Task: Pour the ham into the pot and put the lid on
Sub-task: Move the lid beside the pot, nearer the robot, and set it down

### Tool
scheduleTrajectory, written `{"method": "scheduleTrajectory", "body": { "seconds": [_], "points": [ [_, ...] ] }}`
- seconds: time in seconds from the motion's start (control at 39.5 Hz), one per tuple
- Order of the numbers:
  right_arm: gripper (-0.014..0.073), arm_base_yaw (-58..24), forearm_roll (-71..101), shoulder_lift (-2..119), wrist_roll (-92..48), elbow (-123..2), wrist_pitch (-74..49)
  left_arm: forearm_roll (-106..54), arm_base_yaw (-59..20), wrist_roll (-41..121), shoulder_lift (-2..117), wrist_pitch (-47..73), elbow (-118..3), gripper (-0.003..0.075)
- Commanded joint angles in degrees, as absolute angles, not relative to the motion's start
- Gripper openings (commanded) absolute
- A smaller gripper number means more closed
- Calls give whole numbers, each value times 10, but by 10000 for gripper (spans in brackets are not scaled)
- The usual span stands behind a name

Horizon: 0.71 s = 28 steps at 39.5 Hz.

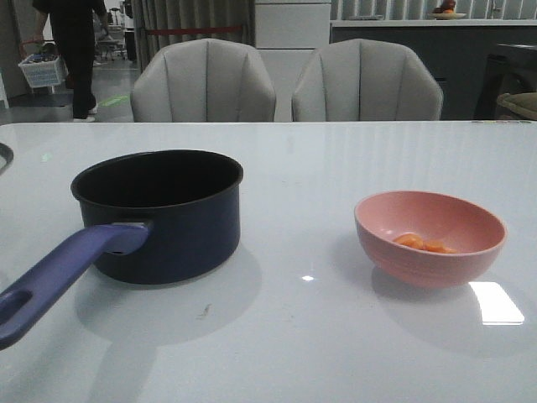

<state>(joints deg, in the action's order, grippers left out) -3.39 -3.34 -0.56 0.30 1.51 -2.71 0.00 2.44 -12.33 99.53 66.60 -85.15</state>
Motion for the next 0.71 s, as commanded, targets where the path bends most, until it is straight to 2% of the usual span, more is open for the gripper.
{"method": "scheduleTrajectory", "body": {
  "seconds": [0.0, 0.18, 0.68],
  "points": [
    [139, -31, -41, -18, 3, 12, 14, -28, 29, -110, 962, 598, -823, 351],
    [139, -31, -41, -18, 3, 12, 14, -54, 29, -105, 972, 514, -758, 351],
    [139, -31, -41, -18, 3, 12, 14, -57, 28, -101, 1034, 519, -755, 362]
  ]
}}
